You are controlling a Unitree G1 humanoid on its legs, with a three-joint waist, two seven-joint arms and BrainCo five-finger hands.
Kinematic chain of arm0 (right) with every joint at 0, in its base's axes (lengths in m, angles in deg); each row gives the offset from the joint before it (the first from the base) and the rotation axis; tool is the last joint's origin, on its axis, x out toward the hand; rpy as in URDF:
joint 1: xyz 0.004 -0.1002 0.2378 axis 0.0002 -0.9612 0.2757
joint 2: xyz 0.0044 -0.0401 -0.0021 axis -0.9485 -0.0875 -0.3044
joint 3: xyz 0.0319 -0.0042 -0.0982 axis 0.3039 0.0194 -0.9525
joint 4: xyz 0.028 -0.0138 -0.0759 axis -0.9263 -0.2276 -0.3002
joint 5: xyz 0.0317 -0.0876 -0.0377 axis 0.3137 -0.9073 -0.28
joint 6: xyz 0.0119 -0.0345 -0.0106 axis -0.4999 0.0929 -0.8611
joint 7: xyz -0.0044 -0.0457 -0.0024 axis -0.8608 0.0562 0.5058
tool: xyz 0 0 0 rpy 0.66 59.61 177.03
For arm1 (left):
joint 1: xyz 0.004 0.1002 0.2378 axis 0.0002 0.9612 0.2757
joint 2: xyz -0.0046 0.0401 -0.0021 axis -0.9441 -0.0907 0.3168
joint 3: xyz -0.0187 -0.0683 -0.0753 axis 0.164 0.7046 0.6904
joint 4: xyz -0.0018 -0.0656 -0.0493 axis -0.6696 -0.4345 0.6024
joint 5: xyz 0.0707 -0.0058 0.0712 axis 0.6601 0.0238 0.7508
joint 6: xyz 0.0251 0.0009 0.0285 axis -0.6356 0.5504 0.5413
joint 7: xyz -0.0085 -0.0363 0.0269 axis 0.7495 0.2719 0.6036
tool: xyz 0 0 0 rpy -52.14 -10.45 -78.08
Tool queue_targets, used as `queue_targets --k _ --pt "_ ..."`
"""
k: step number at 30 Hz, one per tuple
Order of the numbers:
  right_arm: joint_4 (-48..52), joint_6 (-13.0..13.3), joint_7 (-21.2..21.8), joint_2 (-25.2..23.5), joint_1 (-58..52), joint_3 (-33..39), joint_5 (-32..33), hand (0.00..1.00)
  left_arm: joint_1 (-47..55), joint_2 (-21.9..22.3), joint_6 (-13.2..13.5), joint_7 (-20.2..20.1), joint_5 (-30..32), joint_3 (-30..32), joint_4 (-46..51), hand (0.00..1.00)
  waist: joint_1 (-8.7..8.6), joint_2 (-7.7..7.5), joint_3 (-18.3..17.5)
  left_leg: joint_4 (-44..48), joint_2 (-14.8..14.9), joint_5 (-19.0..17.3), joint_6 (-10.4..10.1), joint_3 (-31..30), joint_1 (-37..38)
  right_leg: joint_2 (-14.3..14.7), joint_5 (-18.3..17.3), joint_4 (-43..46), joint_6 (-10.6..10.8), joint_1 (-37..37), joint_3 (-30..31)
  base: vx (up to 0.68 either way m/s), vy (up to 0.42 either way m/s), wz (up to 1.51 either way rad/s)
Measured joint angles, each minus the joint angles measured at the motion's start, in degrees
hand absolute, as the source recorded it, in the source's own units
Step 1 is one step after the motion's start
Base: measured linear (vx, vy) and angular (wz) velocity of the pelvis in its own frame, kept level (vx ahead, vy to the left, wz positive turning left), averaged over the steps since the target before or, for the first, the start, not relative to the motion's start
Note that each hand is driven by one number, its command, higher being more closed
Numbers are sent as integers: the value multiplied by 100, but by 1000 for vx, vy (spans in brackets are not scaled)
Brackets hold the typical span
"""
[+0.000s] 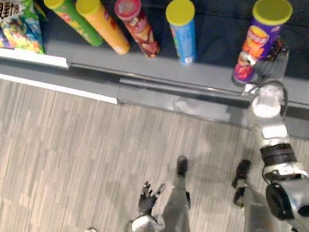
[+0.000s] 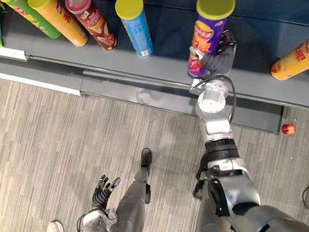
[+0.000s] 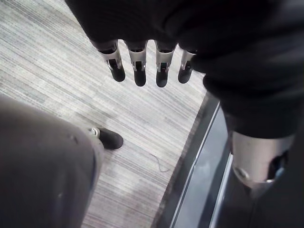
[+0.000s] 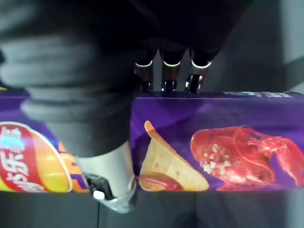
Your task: Put the gum and the chips on the shelf.
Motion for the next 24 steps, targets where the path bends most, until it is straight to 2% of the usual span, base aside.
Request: queue_targets --k 6,15,19,24 --pt "-220 -3 -247 147 137 223 -102 100 -59 1 94 21 0 -26 -107 0 102 33 28 -96 -26 105 -27 -45 -52 -59 -24 139 -13 -131 -26 -36 -28 5" --pt "-383 -2 -362 146 381 395 -102 100 -75 1 101 24 -1 -74 -106 0 121 64 43 -274 -29 312 -53 -110 -234 -166 -76 377 -50 -451 -84 -43 -49 5" --pt "-383 -2 -437 196 457 436 -98 100 -86 18 104 19 -2 -133 -98 0 119 150 79 -410 -32 407 -60 -57 -261 -237 -124 511 -43 -575 -100 -38 -68 5" --pt "-380 -2 -504 295 712 469 -93 100 -88 47 111 17 -2 -133 -79 0 128 168 80 -467 -31 514 -73 32 -446 -310 -185 693 -54 -852 -96 -25 -66 5"
